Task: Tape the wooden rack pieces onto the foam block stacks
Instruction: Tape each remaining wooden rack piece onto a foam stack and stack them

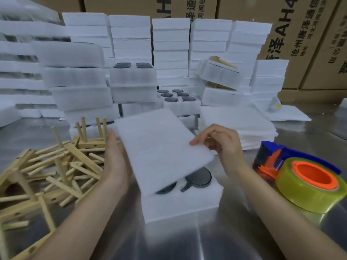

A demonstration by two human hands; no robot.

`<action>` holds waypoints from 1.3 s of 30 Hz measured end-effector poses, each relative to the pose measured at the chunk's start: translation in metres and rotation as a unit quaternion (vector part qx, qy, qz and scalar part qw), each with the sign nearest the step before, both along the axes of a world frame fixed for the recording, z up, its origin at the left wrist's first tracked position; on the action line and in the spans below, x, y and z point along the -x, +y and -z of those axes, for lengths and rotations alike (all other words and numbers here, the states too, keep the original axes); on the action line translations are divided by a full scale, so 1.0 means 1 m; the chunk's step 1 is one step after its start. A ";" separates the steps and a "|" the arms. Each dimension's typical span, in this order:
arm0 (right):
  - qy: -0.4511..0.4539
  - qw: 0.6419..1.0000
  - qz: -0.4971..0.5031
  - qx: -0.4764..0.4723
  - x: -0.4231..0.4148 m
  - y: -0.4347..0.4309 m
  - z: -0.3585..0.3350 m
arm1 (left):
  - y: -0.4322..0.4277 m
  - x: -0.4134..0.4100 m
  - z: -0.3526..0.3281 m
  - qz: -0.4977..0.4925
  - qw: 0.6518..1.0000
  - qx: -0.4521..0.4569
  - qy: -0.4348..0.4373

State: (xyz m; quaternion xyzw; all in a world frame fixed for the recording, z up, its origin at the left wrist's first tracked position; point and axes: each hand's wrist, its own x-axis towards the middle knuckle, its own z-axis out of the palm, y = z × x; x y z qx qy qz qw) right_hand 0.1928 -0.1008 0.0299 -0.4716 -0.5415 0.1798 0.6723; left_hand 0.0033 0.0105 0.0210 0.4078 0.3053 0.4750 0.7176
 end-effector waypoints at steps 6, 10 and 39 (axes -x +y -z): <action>-0.024 0.976 0.034 0.214 -0.012 0.001 0.004 | -0.009 -0.003 0.002 0.055 0.996 0.000 0.068; 0.006 0.948 0.000 0.318 -0.015 0.000 0.009 | -0.010 -0.002 0.005 0.075 0.989 -0.043 0.124; 0.036 0.922 -0.194 0.334 -0.016 -0.011 0.016 | -0.017 -0.002 0.013 0.121 0.982 -0.041 0.137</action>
